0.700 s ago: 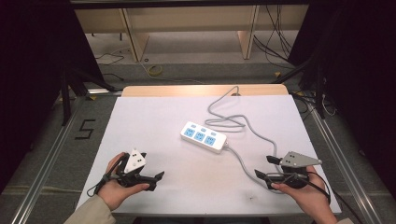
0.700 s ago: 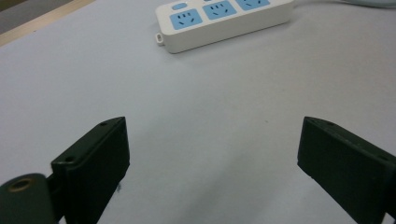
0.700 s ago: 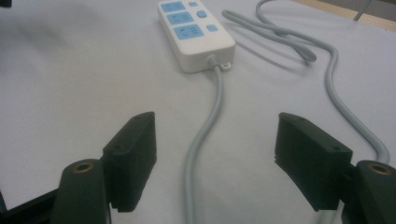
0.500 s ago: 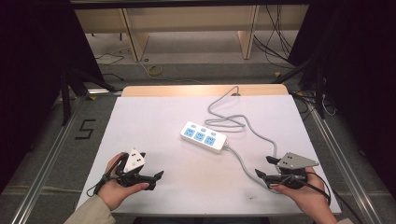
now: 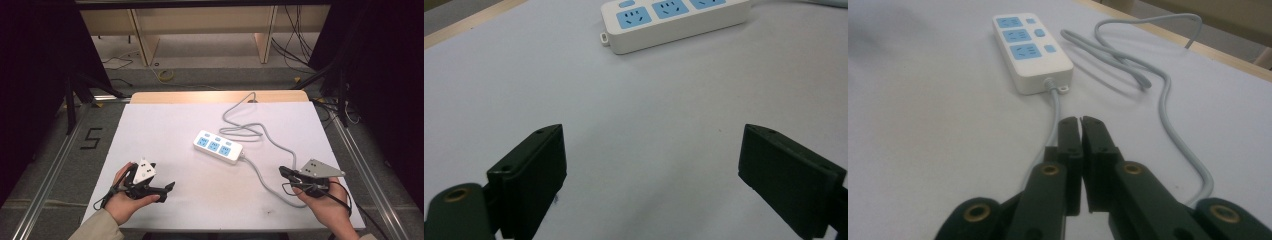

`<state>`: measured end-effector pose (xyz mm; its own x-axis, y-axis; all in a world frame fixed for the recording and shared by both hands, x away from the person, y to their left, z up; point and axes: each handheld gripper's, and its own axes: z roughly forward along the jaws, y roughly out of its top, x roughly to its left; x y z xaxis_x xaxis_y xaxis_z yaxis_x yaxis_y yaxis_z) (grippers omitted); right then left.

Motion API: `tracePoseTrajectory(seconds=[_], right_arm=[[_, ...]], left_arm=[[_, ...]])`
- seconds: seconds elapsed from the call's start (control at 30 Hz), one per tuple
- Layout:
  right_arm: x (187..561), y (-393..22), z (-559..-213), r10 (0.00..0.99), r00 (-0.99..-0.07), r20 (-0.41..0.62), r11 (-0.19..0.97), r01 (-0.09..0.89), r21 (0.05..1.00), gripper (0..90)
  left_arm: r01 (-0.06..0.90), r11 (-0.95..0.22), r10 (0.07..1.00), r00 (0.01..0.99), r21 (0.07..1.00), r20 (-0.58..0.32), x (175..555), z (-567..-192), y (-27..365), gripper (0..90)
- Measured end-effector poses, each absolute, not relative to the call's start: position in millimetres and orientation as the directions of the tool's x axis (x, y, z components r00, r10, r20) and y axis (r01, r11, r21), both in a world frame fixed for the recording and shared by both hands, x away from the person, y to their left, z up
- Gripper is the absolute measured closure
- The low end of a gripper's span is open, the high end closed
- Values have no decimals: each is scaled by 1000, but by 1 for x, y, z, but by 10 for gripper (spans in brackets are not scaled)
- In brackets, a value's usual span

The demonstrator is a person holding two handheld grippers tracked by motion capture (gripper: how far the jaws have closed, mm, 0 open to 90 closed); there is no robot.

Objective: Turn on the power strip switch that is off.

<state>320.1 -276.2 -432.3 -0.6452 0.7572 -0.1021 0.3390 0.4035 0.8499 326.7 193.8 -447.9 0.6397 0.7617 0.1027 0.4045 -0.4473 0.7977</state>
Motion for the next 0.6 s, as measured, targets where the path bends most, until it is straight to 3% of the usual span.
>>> tracePoseTrajectory(seconds=[0.6], right_arm=[[339,-259,-427,729,-675,-113,449,347,823,900]], left_arm=[[404,-443,767,633,800,105,328,-447,193,127]])
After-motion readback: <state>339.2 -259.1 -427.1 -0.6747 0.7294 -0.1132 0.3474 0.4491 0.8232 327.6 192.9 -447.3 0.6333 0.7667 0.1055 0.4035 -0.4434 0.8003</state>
